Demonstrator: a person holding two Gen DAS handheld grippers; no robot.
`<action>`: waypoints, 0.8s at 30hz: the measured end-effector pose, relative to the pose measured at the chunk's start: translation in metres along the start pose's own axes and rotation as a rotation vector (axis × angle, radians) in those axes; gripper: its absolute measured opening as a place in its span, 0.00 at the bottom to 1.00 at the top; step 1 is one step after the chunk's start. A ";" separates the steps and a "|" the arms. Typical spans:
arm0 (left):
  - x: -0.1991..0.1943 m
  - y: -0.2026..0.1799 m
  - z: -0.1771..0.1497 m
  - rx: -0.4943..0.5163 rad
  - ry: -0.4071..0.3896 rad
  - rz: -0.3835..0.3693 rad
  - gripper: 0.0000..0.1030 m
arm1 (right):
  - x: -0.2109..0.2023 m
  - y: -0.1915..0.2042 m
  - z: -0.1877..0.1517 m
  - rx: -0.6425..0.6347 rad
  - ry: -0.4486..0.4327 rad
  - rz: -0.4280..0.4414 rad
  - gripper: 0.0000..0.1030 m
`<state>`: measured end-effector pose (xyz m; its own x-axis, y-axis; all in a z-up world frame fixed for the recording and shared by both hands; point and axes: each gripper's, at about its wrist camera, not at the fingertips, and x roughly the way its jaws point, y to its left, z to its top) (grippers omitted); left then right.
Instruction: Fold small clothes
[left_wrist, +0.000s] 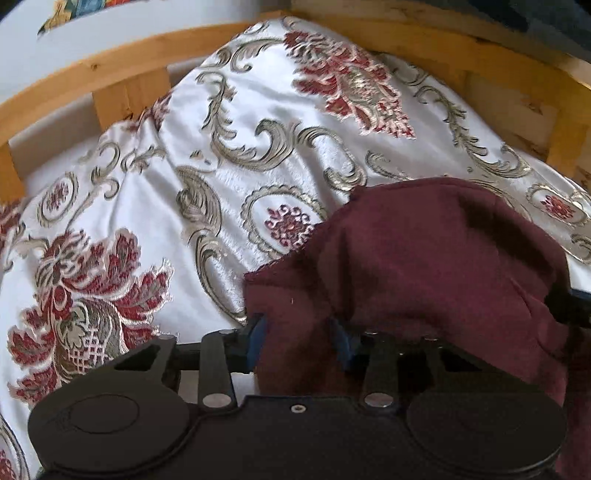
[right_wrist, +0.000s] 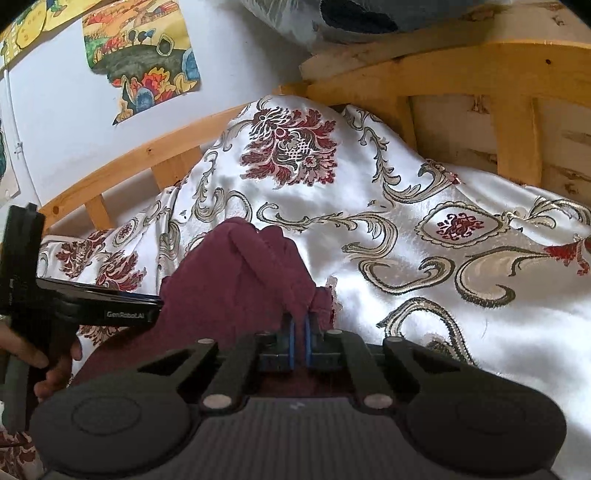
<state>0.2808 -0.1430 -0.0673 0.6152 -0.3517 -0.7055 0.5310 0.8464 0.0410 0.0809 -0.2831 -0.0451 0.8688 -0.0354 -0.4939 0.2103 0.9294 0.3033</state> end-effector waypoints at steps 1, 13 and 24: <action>0.001 0.003 0.001 -0.021 0.012 0.004 0.55 | 0.000 -0.001 0.001 0.003 0.002 0.004 0.07; 0.008 -0.002 0.005 -0.023 0.033 0.024 0.46 | -0.001 -0.002 0.003 0.015 0.010 0.021 0.08; -0.016 0.000 -0.013 0.011 -0.117 0.097 0.03 | -0.002 -0.002 0.004 0.017 0.007 0.031 0.08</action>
<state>0.2635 -0.1319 -0.0647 0.7271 -0.3136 -0.6108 0.4721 0.8743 0.1131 0.0804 -0.2865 -0.0419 0.8718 -0.0035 -0.4898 0.1907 0.9235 0.3328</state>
